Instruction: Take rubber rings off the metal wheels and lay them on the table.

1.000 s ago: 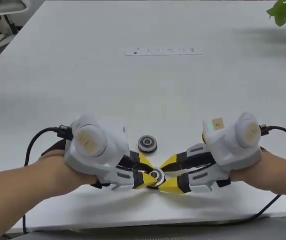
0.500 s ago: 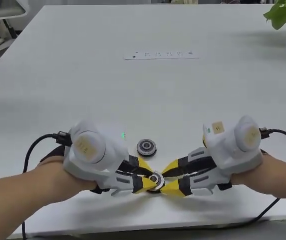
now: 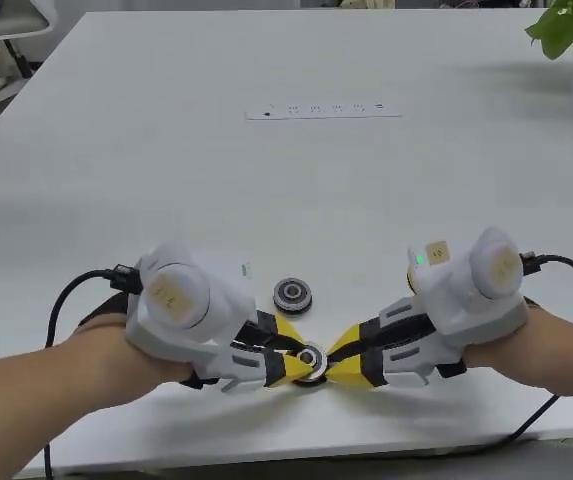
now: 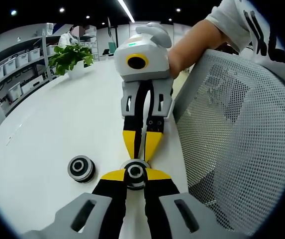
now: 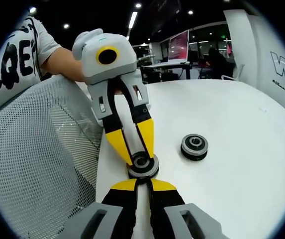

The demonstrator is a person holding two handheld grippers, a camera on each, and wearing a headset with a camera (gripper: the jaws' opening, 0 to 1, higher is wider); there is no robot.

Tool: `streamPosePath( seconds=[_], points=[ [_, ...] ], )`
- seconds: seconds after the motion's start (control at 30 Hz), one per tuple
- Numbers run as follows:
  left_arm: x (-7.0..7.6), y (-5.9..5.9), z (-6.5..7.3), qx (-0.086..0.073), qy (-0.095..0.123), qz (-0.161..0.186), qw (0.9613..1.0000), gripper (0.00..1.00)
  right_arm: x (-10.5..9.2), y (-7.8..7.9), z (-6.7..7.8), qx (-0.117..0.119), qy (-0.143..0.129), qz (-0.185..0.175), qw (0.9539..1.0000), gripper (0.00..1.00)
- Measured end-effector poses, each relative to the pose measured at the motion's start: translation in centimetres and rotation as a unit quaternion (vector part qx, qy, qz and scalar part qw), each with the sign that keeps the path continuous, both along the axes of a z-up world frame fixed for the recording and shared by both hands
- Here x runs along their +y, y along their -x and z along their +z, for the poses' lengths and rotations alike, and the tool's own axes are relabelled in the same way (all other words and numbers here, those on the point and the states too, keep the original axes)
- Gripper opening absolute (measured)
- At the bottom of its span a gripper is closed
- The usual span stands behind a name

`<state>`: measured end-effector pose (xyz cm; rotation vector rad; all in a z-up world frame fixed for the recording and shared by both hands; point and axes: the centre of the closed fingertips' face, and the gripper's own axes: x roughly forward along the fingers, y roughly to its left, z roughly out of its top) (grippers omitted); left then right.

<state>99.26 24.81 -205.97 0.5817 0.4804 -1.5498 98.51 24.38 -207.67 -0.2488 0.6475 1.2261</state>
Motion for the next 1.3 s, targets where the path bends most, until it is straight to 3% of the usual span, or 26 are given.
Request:
streamPosePath(
  seconds=[0.63, 0.83, 1.3],
  points=[
    [-0.02, -0.05, 0.00, 0.000, 0.000, 0.001, 1.0000, 0.08, -0.28, -0.16, 0.00, 0.055, -0.030, -0.033, 0.9975, 0.00],
    [-0.03, -0.09, -0.03, 0.000, -0.001, 0.001, 1.0000, 0.07, -0.48, -0.19, 0.24, 0.088, -0.051, -0.056, 0.9932, 0.00],
    [-0.05, -0.06, -0.04, -0.002, -0.003, 0.002, 1.0000, 0.07, -0.66, -0.30, 0.46, 0.127, -0.081, -0.087, 0.9847, 0.00]
  ],
)
